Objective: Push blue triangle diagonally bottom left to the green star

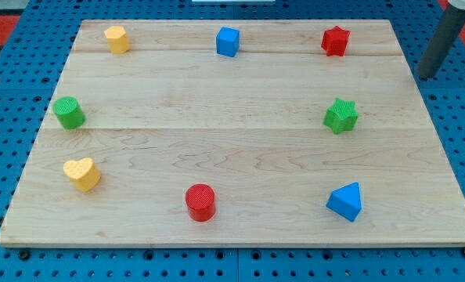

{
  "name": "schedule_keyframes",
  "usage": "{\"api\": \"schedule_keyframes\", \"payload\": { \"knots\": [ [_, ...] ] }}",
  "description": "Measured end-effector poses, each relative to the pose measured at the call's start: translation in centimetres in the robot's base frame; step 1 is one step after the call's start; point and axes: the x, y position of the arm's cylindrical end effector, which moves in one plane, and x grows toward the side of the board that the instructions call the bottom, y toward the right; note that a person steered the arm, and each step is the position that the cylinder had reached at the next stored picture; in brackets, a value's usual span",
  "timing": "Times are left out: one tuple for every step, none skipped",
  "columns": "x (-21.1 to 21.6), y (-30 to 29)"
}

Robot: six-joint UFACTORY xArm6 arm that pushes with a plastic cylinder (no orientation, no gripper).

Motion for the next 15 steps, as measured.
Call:
{"api": "schedule_keyframes", "payload": {
  "knots": [
    [0.0,0.0],
    [0.4,0.1],
    [1.6,0.7],
    [2.0,3.4],
    [3.2,2.0],
    [4.1,0.0],
    [4.1,-0.1],
    [4.1,-1.1],
    [4.6,-1.1],
    [5.2,-1.1],
    [5.5,-1.1],
    [5.6,-1.1],
    [5.5,-1.1],
    [3.6,-3.5],
    [6.5,-5.7]
  ]
}}
